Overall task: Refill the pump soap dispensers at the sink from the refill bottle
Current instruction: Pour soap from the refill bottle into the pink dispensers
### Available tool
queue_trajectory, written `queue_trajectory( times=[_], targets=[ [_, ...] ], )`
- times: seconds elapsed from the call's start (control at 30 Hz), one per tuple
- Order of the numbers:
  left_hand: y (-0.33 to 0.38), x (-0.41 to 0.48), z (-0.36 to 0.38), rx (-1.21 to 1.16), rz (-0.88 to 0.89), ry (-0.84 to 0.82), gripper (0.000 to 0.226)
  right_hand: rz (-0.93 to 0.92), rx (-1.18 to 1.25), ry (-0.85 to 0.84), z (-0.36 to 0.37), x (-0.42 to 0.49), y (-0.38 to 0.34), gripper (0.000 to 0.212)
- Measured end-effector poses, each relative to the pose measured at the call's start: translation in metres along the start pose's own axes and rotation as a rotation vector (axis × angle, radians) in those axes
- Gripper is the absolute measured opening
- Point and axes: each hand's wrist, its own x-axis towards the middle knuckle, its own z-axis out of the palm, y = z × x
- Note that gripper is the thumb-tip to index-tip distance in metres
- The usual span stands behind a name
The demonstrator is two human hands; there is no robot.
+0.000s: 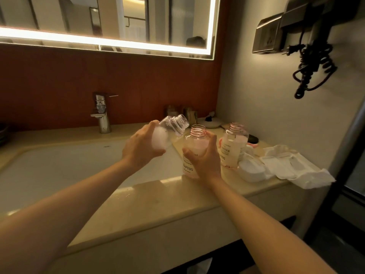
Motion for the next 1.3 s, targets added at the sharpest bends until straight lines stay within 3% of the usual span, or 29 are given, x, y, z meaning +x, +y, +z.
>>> queue_trajectory(
  times=[0.7, 1.3],
  targets=[
    [0.014, 0.025, -0.025, 0.388, 0.383, 0.122, 0.078, 0.033, -0.018, 0.031, -0.006, -0.015, -0.008, 0.073],
    [0.009, 0.033, -0.028, 0.408, 0.494, 0.16, 0.078, 0.038, -0.043, 0.031, -0.004, -0.015, -0.008, 0.074]
  ],
)
